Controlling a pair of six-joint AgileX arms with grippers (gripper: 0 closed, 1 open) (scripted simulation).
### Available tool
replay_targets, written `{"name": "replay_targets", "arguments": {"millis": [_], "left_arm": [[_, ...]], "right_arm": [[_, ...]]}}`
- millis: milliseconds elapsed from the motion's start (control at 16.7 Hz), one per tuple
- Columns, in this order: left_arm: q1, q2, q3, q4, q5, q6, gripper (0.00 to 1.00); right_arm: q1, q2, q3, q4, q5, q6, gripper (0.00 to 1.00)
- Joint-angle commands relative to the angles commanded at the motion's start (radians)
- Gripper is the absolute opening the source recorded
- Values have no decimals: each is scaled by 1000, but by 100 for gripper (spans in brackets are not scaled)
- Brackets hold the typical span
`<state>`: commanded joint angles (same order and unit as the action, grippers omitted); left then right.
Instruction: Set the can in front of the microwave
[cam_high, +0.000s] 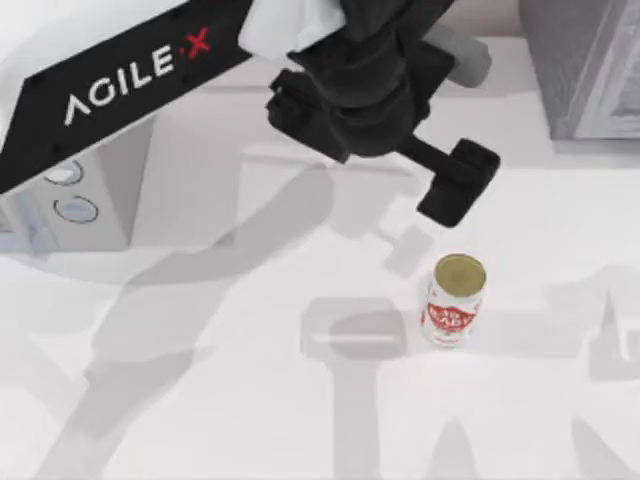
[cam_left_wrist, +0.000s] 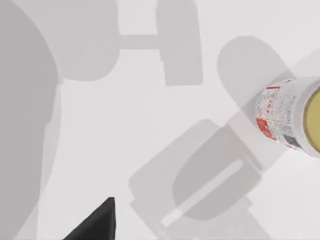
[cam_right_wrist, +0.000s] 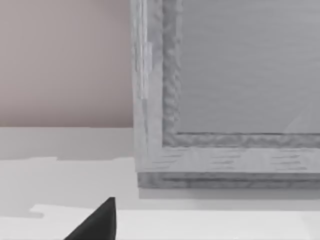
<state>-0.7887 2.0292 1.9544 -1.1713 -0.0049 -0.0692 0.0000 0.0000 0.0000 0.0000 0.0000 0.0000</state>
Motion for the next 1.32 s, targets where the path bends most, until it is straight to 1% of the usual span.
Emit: {"name": "replay_targets", "arguments": {"millis": [240, 360, 480, 900, 1200, 1320], "left_arm": [[-87, 261, 254, -144, 0, -20, 100], [-115, 343, 336, -192, 0, -27, 100], [-129, 384, 377, -215, 0, -31, 100], [-127, 390, 364, -199, 0, -28, 100], [-128, 403, 217, -34, 0, -28, 100], [-128, 408, 183, 1, 0, -28, 100]], "right_arm": [[0, 0, 0, 0, 0, 0, 100], [0, 0, 0, 0, 0, 0, 100], [0, 0, 0, 0, 0, 0, 100], [0, 0, 0, 0, 0, 0, 100], [0, 0, 0, 0, 0, 0, 100], [0, 0, 0, 0, 0, 0, 100]]}}
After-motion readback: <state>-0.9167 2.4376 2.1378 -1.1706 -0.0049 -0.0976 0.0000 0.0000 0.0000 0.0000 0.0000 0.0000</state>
